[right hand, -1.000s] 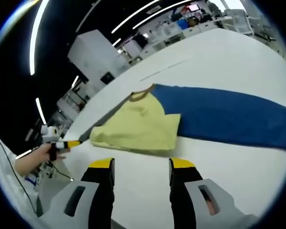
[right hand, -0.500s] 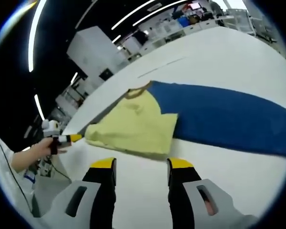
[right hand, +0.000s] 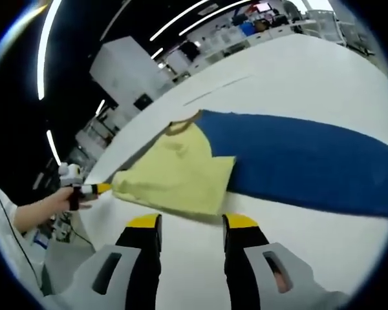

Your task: Fold the garment on the visible template until the final outline fits inside the template.

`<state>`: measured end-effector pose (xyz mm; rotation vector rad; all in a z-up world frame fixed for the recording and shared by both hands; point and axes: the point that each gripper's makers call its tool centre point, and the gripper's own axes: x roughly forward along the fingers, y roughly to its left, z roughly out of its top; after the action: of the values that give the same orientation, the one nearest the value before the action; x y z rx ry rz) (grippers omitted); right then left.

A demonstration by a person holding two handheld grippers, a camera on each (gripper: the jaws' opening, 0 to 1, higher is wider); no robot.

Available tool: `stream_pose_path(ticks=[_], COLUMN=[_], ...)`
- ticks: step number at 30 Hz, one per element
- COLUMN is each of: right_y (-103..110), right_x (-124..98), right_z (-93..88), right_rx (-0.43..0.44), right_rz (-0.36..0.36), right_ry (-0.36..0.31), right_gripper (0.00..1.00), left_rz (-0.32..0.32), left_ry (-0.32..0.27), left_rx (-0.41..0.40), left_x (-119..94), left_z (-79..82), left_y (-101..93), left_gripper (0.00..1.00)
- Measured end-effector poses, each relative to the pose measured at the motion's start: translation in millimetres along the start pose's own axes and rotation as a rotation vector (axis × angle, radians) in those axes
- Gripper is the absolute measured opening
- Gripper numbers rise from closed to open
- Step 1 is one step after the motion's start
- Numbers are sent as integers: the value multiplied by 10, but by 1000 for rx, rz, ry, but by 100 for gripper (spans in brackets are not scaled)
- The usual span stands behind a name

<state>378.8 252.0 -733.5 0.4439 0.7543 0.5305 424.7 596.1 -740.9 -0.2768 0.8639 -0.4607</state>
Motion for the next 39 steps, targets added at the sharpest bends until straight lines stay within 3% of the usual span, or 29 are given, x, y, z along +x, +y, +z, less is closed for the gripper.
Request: stream_pose_path(ticks=[6, 14, 23, 28, 32, 35, 39], right_y=[-142, -156, -243, -251, -195, -163, -109], right_x=[26, 129, 164, 171, 128, 88, 42], right_z=[69, 13, 15, 9, 81, 211, 310], right_rx=[1, 3, 11, -10, -35, -125, -57], right_rz=[-49, -44, -75, -100, -80, -74, -63], right_ry=[-42, -7, 6, 24, -10, -78, -108], right_gripper=[21, 20, 5, 3, 3, 3, 3], left_rz=[-5, -4, 0, 10, 4, -9, -49], left_ry=[-2, 5, 12, 21, 4, -16, -60], left_rx=[-10, -11, -12, -40, -66, -86, -151], left_x=[9, 26, 26, 29, -12, -56, -132], left_z=[14, 15, 8, -1, 51, 111, 216], left_y=[-2, 7, 17, 23, 15, -7, -82], left_gripper=[7, 4, 1, 0, 0, 0, 0])
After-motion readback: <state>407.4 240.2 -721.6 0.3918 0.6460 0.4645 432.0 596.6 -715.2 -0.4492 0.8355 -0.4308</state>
